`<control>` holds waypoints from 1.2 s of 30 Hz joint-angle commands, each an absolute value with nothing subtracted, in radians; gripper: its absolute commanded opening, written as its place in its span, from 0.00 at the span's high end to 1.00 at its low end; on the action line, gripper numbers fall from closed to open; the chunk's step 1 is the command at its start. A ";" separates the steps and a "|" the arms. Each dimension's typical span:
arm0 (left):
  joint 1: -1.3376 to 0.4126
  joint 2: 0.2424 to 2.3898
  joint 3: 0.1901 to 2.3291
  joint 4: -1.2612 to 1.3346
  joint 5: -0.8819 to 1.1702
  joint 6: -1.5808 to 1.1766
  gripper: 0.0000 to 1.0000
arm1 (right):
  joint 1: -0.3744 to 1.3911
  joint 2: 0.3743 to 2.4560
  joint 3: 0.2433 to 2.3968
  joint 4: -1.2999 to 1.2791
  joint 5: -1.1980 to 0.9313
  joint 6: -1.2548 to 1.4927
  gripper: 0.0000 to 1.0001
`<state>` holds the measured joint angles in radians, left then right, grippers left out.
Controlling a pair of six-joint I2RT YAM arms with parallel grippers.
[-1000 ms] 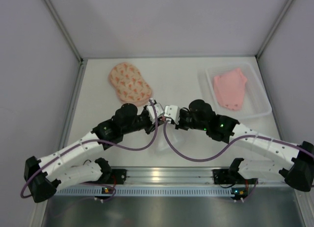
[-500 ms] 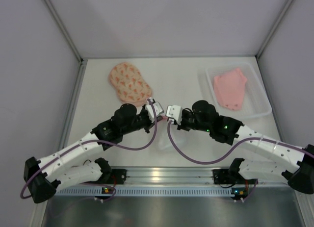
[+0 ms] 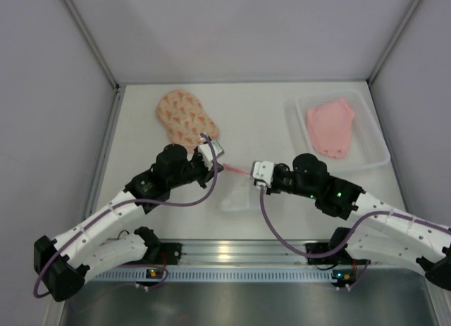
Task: Place the bra in the laundry bag and zip it closed
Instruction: Zip the zipper on the laundry bag.
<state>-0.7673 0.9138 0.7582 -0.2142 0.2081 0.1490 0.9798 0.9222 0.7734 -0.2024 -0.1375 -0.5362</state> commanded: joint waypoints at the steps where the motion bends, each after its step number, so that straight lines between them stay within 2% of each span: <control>1: -0.698 0.916 0.752 -0.245 0.241 0.110 1.00 | 0.988 0.833 0.727 -0.084 -0.216 -0.592 1.00; 4: -0.657 0.923 0.764 -0.245 0.273 0.109 1.00 | 0.983 0.805 0.678 -0.054 -0.215 -0.624 1.00; 8: -0.647 0.925 0.804 -0.244 0.366 0.095 1.00 | 0.976 0.844 0.721 -0.116 -0.204 -0.623 0.53; 10: -0.650 0.933 0.830 -0.245 0.397 0.083 1.00 | 0.974 0.842 0.753 -0.144 -0.213 -0.618 0.40; 12: -0.649 0.937 0.847 -0.244 0.417 0.077 1.00 | 0.974 0.844 0.775 -0.156 -0.241 -0.609 0.36; 19: -0.650 0.943 0.880 -0.244 0.486 0.003 1.00 | 0.980 1.027 0.972 -0.212 -0.328 -0.459 0.51; 30: -0.652 0.904 0.876 -0.245 0.537 -0.029 1.00 | 0.980 1.163 0.979 -0.206 -0.385 -0.683 0.51; 33: -0.652 0.896 0.873 -0.245 0.551 -0.037 1.00 | 0.982 1.183 0.985 -0.198 -0.365 -0.692 0.62; 34: -0.652 0.896 0.871 -0.245 0.552 -0.038 1.00 | 0.982 1.193 0.989 -0.190 -0.361 -0.687 0.71; 36: -0.652 0.890 0.868 -0.247 0.557 -0.040 1.00 | 0.980 1.198 0.991 -0.187 -0.345 -0.689 0.81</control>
